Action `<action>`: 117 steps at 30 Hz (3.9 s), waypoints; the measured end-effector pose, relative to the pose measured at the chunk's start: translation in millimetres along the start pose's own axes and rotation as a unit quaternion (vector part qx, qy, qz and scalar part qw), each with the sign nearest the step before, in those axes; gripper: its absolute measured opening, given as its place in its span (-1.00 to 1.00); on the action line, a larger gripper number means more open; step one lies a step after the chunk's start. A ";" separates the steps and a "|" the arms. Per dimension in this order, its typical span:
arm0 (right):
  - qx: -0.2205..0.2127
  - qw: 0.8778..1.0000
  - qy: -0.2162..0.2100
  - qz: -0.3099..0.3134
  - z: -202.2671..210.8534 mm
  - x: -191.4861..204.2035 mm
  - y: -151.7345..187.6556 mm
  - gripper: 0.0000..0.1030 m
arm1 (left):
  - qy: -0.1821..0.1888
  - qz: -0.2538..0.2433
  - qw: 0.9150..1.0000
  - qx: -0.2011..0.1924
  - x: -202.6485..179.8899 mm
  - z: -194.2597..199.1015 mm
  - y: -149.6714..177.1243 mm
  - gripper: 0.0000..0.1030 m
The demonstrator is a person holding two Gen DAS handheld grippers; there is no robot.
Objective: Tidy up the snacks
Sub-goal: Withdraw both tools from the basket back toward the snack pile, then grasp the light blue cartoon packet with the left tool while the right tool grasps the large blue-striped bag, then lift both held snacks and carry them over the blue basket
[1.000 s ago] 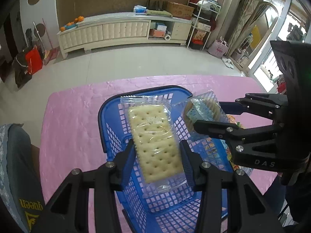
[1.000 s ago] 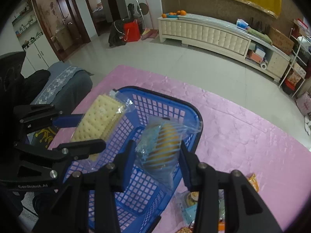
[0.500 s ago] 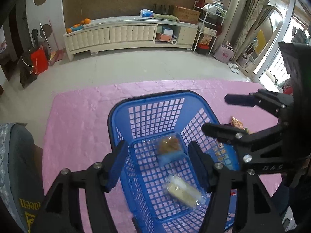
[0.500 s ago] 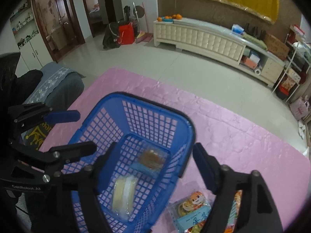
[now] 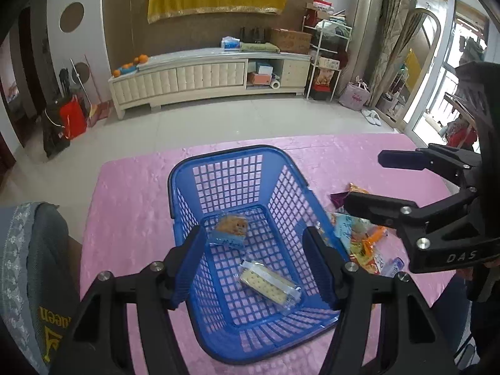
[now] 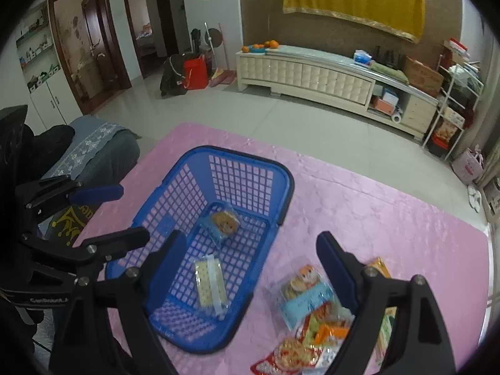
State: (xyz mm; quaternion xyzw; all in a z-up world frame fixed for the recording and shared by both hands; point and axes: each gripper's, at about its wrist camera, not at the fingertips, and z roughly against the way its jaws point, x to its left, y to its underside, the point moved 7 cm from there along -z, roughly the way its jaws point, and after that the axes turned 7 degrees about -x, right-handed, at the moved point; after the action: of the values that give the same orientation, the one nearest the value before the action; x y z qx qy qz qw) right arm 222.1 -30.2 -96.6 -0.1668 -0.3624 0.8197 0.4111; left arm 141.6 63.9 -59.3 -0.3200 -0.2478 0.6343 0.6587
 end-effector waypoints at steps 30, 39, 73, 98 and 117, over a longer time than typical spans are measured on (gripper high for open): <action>-0.006 0.994 0.106 -0.025 98.9 -99.5 94.2 0.75 | 0.040 -0.050 0.998 -0.013 -135.2 1.6 23.5 1.00; 0.006 0.994 0.105 -0.025 84.7 -133.2 113.8 0.75 | 0.058 -0.065 0.996 0.006 -168.2 -36.8 21.0 0.79; 0.080 0.992 0.055 -0.078 -38.5 -193.2 155.5 0.75 | -0.022 -0.123 0.981 0.149 -169.1 -206.7 62.0 -0.13; 0.128 0.986 -0.025 -0.102 -90.4 -173.6 141.9 0.66 | -0.082 -0.074 0.983 0.145 -157.8 -205.1 62.3 -0.76; 0.144 0.986 -0.039 -0.069 -110.0 -157.6 148.2 0.28 | -0.070 -0.036 0.989 0.122 -147.7 -205.4 53.7 -0.83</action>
State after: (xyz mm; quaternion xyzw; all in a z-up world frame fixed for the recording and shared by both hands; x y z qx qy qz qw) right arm 298.6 -164.4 -283.8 -0.0479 -0.2670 0.8388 0.4721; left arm 245.0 -105.5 -225.2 -0.1830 -0.2250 0.6564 0.6964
